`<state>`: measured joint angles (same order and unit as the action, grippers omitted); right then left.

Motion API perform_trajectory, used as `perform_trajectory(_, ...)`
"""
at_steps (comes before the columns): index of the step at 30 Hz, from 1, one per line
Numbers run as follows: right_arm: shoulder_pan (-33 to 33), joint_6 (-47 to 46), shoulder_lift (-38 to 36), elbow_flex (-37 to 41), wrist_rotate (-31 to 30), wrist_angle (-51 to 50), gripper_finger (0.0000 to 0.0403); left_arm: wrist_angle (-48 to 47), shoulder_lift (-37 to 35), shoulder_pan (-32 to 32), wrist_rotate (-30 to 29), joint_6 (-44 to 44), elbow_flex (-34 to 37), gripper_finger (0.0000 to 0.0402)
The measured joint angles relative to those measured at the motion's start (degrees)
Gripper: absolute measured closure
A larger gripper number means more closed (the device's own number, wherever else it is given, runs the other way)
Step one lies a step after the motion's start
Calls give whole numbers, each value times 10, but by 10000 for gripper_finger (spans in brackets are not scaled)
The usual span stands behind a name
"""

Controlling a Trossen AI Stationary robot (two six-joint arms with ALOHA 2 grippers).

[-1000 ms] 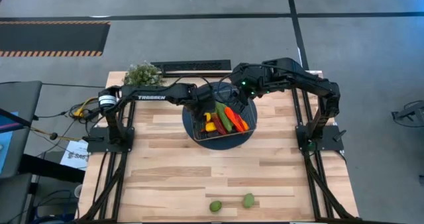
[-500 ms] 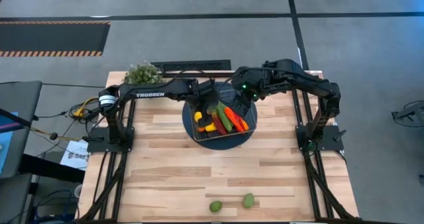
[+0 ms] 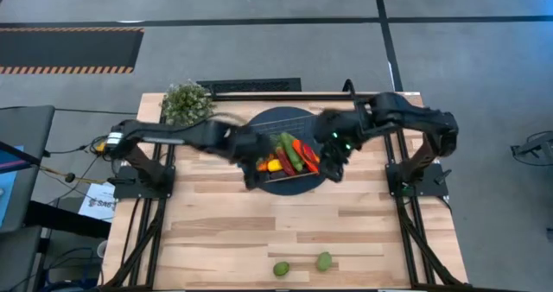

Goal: Build produce basket
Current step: Put the left green lemon into the basket

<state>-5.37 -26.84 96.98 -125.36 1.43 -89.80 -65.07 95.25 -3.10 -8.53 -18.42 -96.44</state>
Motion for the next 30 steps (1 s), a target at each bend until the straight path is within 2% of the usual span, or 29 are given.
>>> perform_trajectory(3,-42,-61,-35,54,0,-2,178,-36,-25,-63,-94,-93,0,11)
perform_trajectory(6,-96,-163,-67,116,-1,-3,195,-70,-38,-121,-172,-186,0,11)
perform_trajectory(10,-184,-344,-78,192,-3,-1,214,-102,-40,-180,-225,-249,1,11)
perform_trajectory(14,-267,-532,-54,248,-14,49,222,-116,-39,-212,-230,-244,1,11)
perform_trajectory(18,-314,-670,10,270,-43,129,216,-131,-39,-234,-222,-210,1,11)
perform_trajectory(23,-335,-789,100,270,-44,202,199,-138,-39,-258,-202,-178,1,11)
perform_trajectory(30,-351,-883,193,270,-15,294,182,-137,-39,-287,-203,-160,1,11)
